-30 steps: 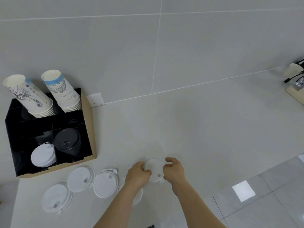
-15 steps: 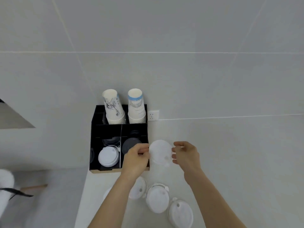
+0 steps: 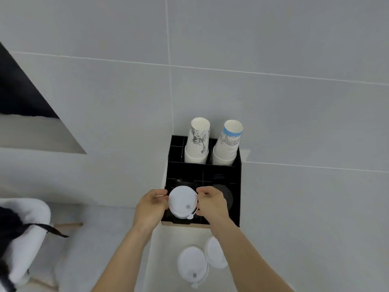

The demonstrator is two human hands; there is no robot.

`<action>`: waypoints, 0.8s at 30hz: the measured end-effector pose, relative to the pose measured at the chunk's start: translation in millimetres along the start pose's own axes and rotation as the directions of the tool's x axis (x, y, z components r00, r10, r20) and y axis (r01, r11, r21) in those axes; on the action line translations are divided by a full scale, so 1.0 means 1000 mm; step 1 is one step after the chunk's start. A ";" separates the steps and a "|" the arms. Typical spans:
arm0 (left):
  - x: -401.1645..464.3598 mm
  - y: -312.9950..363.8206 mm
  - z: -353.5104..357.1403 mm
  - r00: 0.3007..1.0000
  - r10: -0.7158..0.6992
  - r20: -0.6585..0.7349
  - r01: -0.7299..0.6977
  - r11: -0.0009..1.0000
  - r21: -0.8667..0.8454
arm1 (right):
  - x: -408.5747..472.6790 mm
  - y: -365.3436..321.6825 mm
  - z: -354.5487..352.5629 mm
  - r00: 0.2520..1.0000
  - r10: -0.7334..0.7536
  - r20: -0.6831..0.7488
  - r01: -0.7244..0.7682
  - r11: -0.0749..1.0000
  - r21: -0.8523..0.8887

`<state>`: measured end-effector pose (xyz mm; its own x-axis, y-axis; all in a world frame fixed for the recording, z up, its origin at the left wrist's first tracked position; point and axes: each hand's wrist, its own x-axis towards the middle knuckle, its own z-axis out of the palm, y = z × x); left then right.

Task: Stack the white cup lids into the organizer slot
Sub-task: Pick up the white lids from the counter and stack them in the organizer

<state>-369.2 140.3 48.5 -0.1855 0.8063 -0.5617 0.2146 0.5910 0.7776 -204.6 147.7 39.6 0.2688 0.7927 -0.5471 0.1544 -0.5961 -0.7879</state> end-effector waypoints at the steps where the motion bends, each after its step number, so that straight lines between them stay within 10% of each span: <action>1: 0.005 -0.004 0.000 1.000 -0.009 0.012 0.009 1.000 0.004 | 0.004 0.002 0.005 1.000 0.017 0.010 -0.017 1.000 -0.014; 24: 0.036 -0.027 0.033 0.994 0.092 0.055 -0.106 0.907 0.408 | 0.022 0.018 0.038 0.994 0.081 0.076 -0.063 0.976 -0.210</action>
<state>-350.5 153.6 -2.2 -0.1124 0.8571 -0.5027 0.6052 0.4603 0.6495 -231.9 159.1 3.0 0.2071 0.7494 -0.6289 0.3337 -0.6584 -0.6746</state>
